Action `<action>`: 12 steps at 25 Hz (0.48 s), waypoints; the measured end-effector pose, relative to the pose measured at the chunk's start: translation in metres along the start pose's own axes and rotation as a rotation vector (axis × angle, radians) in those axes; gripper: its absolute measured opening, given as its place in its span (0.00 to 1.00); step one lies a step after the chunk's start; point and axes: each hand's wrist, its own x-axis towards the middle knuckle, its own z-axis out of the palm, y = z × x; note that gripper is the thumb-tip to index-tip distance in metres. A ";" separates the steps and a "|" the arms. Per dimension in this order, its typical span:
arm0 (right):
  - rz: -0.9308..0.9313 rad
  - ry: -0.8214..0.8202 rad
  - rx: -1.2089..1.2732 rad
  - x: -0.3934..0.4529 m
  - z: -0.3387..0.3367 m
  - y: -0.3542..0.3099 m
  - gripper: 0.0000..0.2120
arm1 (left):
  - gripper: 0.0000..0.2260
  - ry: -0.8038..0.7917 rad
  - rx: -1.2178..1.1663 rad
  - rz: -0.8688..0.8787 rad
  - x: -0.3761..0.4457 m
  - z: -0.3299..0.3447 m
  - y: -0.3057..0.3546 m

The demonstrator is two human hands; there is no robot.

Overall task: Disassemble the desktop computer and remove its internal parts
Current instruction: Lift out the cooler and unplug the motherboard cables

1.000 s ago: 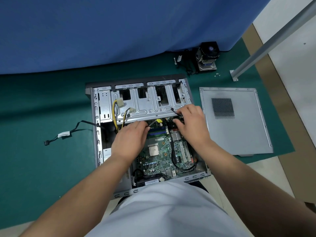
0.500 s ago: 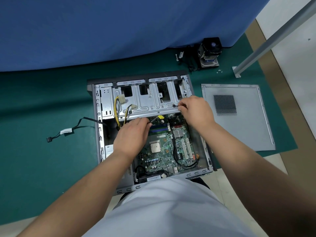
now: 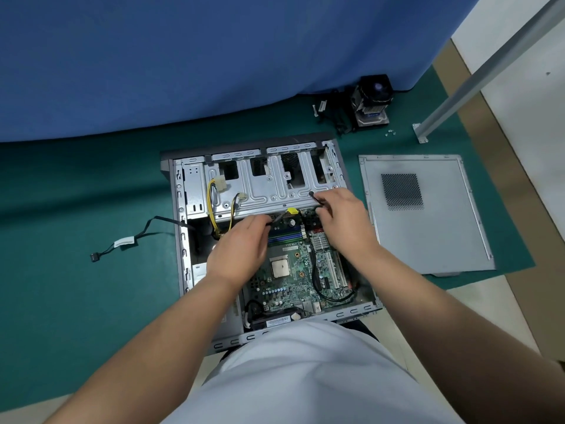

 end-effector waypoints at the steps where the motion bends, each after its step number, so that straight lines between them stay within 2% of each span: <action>1: -0.018 0.020 0.041 -0.008 0.002 -0.002 0.16 | 0.12 0.009 -0.012 0.000 0.000 0.000 0.000; 4: 0.019 0.024 0.234 -0.025 0.011 -0.013 0.13 | 0.11 0.066 -0.055 0.055 -0.001 0.001 0.000; 7: 0.207 -0.128 0.455 -0.030 0.024 -0.025 0.06 | 0.09 0.145 -0.081 0.063 -0.001 0.000 -0.001; 9: 0.354 -0.229 0.734 -0.032 0.036 -0.033 0.03 | 0.08 0.197 -0.116 0.059 0.000 -0.002 -0.002; 12: 0.438 -0.220 1.002 -0.027 0.046 -0.043 0.05 | 0.08 0.170 -0.109 0.093 0.002 -0.004 0.003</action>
